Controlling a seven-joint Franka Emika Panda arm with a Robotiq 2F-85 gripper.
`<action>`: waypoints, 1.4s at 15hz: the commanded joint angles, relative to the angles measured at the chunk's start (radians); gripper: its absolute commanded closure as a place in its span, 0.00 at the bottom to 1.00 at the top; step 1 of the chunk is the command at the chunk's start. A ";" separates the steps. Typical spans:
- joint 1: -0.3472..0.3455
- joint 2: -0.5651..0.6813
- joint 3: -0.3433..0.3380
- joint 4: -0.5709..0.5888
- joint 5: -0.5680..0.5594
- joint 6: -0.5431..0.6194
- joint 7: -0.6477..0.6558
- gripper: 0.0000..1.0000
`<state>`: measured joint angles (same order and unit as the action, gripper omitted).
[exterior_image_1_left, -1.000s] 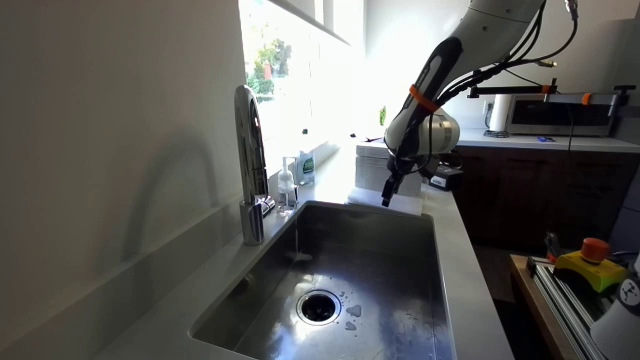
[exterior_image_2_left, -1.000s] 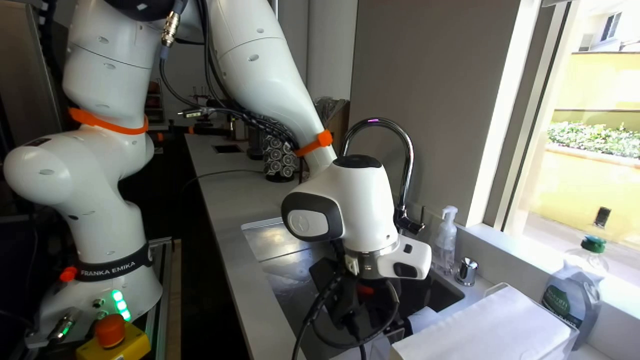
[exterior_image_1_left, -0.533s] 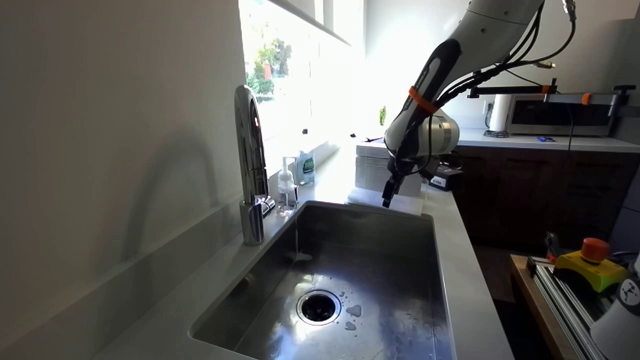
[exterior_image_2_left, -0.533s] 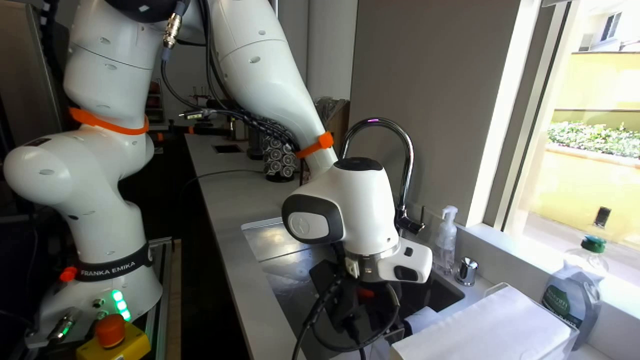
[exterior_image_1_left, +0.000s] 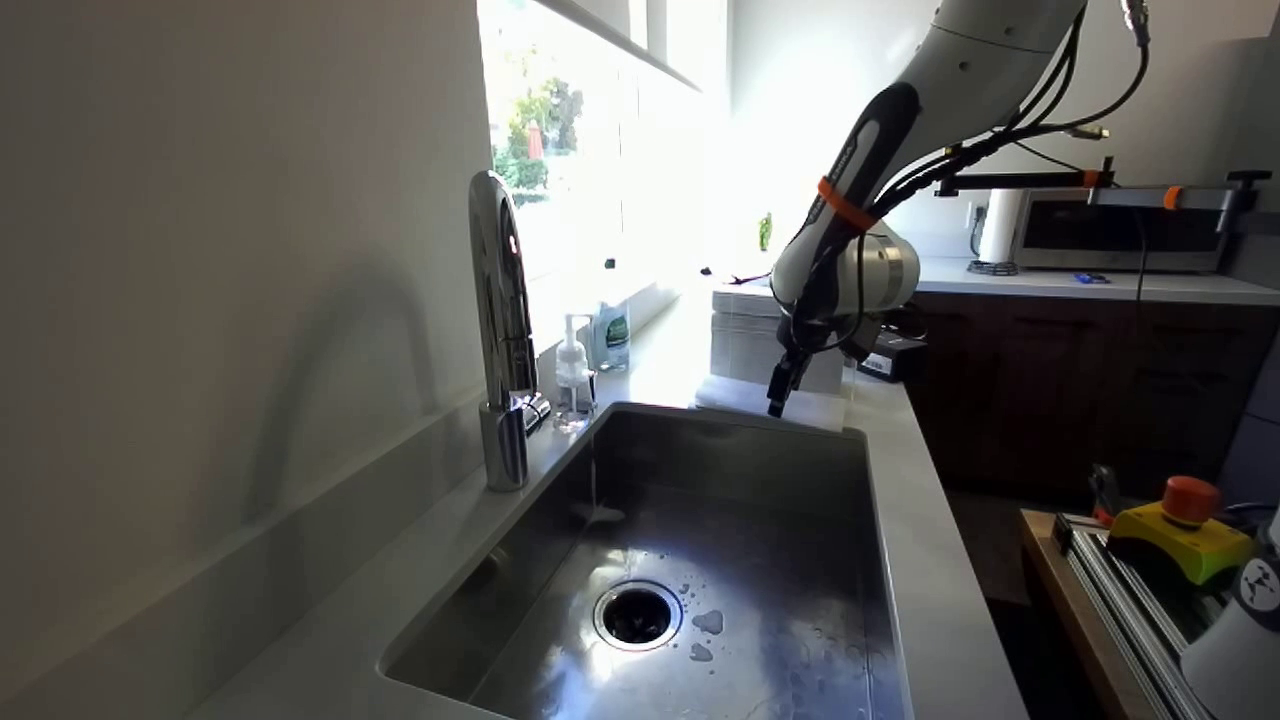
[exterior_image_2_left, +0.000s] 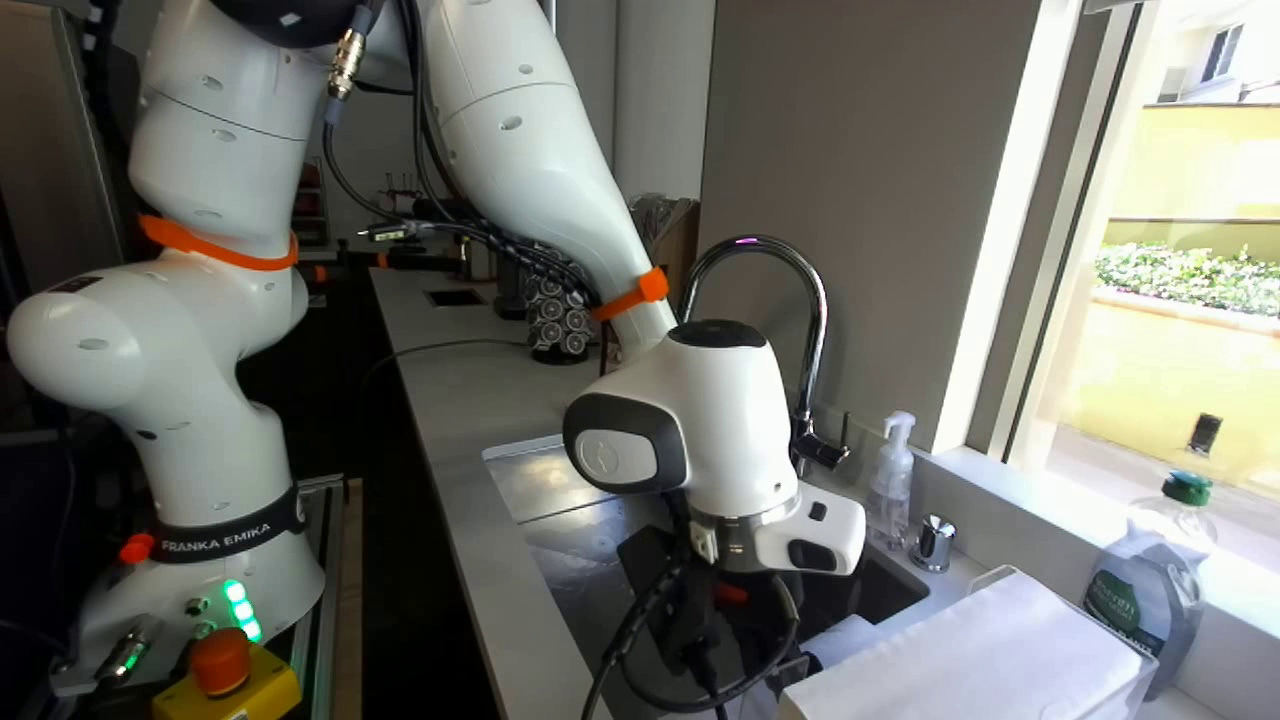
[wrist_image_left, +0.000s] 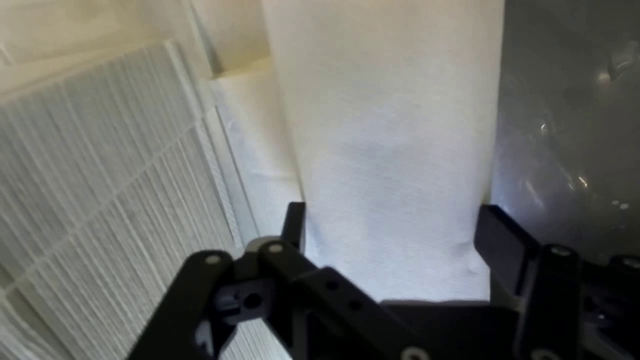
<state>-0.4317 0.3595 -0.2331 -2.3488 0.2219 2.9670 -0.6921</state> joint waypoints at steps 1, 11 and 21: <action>-0.007 0.020 0.002 0.010 -0.002 0.029 -0.013 0.34; -0.012 0.013 0.008 0.016 0.002 0.025 -0.017 0.33; -0.026 0.004 0.018 0.022 0.011 0.017 -0.023 1.00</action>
<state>-0.4381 0.3609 -0.2313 -2.3283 0.2221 2.9671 -0.6932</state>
